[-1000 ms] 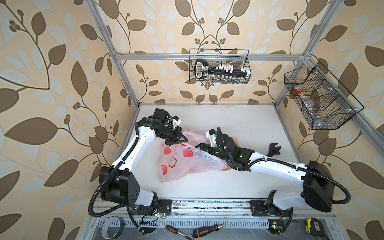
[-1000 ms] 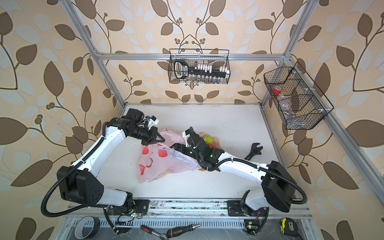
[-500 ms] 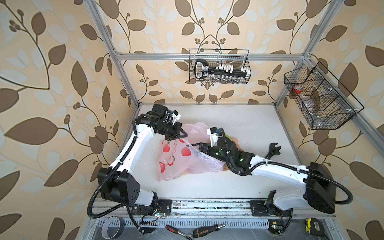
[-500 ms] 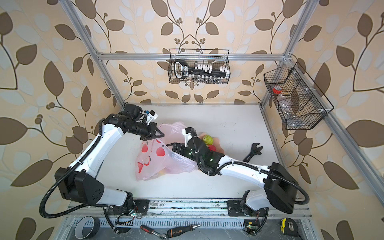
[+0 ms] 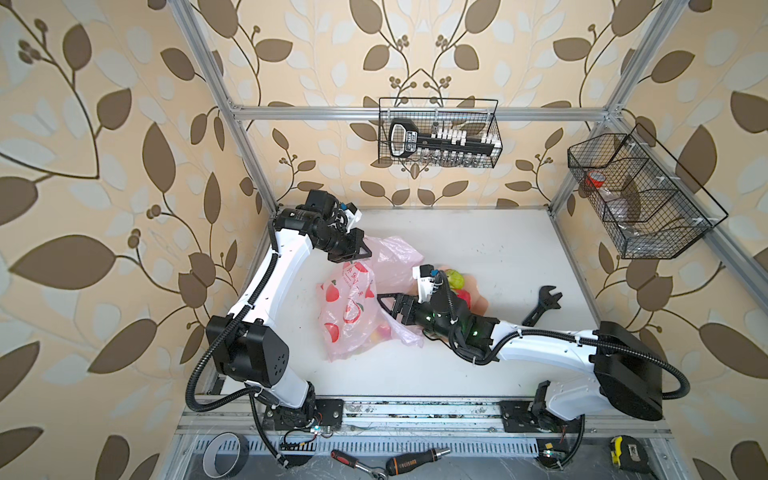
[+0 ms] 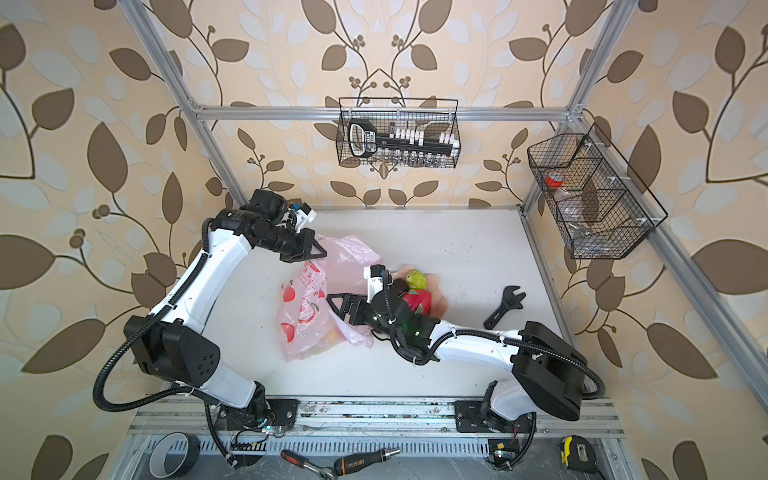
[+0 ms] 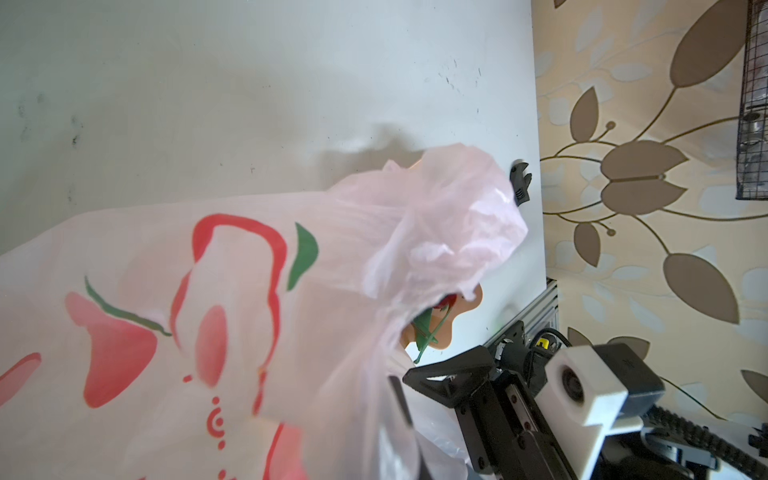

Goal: Place the fruits into the plastic bag
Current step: 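Withdraw the open right gripper from the bag up toward the plate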

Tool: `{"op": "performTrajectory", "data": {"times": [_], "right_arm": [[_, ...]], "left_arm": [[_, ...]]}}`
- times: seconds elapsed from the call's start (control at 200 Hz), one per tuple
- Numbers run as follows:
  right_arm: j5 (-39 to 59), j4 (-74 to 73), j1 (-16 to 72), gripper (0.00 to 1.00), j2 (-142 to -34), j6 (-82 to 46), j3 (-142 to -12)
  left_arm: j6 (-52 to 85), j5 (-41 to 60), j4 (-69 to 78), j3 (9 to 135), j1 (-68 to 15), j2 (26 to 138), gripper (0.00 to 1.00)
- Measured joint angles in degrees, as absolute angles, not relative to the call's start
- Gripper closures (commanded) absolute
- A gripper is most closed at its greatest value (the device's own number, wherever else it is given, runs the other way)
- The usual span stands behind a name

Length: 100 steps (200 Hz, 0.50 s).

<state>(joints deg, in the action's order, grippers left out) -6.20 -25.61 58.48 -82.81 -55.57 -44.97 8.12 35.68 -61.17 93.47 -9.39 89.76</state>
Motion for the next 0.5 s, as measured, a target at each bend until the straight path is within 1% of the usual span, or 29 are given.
{"op": "performTrajectory", "data": {"times": [0.12, 0.31, 0.5], "right_arm": [[-5.78, -19.75, 56.38, 0.03, -79.31, -54.98, -46.28], [-5.54, -12.64, 50.35, 0.03, -71.66, -54.06, -46.3], [-4.71, -6.04, 48.07, 0.03, -68.66, -51.42, -46.3]], "left_arm": [[7.35, 35.7, -61.6, 92.95, -9.39, 89.19, 1.0], [7.51, 36.14, -61.39, 87.22, -9.39, 84.62, 1.0], [7.94, 37.67, -61.17, 85.17, -9.45, 82.02, 1.0]]}}
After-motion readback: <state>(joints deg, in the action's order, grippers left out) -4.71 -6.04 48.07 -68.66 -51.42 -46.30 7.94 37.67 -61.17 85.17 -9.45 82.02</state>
